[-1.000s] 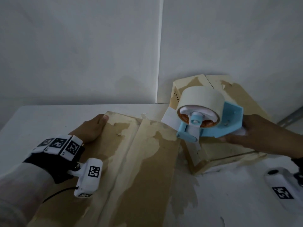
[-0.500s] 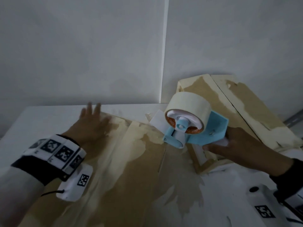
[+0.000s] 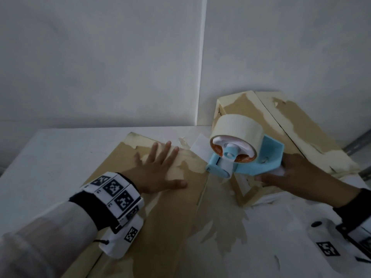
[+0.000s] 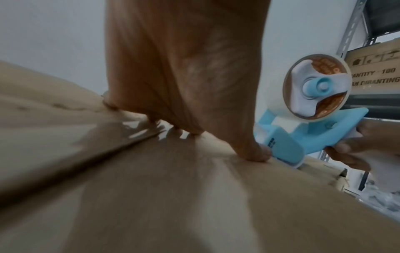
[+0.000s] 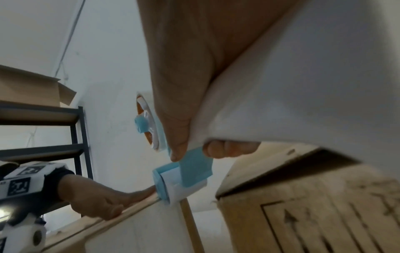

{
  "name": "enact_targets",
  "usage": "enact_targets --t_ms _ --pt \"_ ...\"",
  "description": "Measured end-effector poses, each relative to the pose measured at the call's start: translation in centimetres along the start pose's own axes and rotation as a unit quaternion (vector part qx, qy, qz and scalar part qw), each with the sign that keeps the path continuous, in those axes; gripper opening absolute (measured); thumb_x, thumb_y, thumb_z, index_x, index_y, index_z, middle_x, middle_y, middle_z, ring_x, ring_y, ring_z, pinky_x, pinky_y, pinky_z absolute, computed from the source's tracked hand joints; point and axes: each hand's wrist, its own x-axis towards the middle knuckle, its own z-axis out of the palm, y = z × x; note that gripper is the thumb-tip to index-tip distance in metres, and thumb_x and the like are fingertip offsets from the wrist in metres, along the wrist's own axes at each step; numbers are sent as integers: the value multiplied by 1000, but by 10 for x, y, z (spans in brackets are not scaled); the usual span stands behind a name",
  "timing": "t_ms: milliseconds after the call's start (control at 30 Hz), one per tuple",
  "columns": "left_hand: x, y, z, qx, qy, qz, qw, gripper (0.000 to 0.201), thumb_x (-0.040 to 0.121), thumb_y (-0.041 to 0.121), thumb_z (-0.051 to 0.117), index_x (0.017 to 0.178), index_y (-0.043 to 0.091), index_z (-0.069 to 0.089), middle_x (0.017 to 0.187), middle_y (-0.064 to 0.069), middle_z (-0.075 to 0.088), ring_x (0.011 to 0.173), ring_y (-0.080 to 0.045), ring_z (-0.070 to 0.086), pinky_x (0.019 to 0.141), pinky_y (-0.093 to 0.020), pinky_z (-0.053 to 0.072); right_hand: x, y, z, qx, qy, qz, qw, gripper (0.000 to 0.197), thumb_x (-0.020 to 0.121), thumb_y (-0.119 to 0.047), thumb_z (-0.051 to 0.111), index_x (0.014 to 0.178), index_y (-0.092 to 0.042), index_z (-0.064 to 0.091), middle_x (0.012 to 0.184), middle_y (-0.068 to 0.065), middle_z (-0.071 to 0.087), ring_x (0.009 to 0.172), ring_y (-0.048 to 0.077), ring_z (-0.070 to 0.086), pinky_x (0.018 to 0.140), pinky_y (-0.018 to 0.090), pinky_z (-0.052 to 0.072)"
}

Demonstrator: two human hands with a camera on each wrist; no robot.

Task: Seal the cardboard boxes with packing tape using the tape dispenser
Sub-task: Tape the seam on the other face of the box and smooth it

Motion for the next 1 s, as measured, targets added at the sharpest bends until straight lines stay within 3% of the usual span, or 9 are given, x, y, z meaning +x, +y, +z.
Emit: enact_targets --t_ms 33,100,200,400,500,700,833,900,1000 --pt "1 -1 1 0 -2 -6 1000 132 34 100 9 140 31 -28 150 7 -35 140 -23 -28 108 -63 -7 -1 0 -1 6 2 1 1000 8 74 -37 67 73 -38 60 79 -27 64 71 -1 61 56 17 44" --pt "0 0 1 -7 -6 -14 1000 121 50 96 17 140 30 -28 149 6 -35 139 -23 -29 109 -62 -8 -2 -1 -2 14 3 2 1000 9 75 -30 68 73 -35 61 79 -23 66 71 -1 61 55 17 45" --pt "-6 4 -3 0 -5 -13 1000 100 76 76 33 141 31 -26 150 6 -35 140 -23 -28 110 -60 -9 -3 0 -3 2 3 0 1000 9 75 -31 68 77 -36 60 76 -1 67 74 5 60 60 25 47" --pt "-7 4 -12 -2 -31 -7 999 102 72 80 34 143 32 -22 149 5 -35 140 -24 -28 109 -62 -6 -10 4 15 43 43 -8 998 22 75 -22 72 88 -36 59 85 -16 65 77 -16 57 58 3 43" --pt "-16 20 -15 20 -30 28 999 100 76 76 29 145 21 -19 146 6 -37 140 -21 -27 111 -64 -4 -14 4 26 71 65 4 995 24 75 -18 72 84 -36 60 82 -19 64 73 -17 58 56 2 43" --pt "-26 46 -8 33 -35 50 998 112 75 71 46 143 14 -24 153 -2 -28 141 -23 -25 114 -58 -5 -17 0 45 106 79 0 991 25 76 -15 72 78 -35 56 58 -24 64 58 -16 57 47 5 40" --pt "-22 41 -2 51 -33 52 997 110 79 65 49 143 16 -25 153 -2 -29 140 -24 -28 113 -60 -7 -18 5 42 62 82 -10 995 16 76 -22 71 90 -20 65 76 -12 68 72 -4 62 55 14 46" --pt "-21 42 -2 50 -36 53 997 108 80 64 49 143 16 -25 152 -2 -30 139 -23 -29 113 -60 -8 -19 7 40 49 78 -27 995 19 74 -30 70 91 -24 63 78 -13 66 76 -5 62 56 10 45" --pt "-21 41 -1 43 -37 53 997 108 80 62 50 142 18 -26 151 0 -31 139 -22 -30 113 -59 -9 -21 10 37 52 77 -33 995 17 77 -18 69 93 -22 64 82 -5 68 79 -3 62 60 12 46"
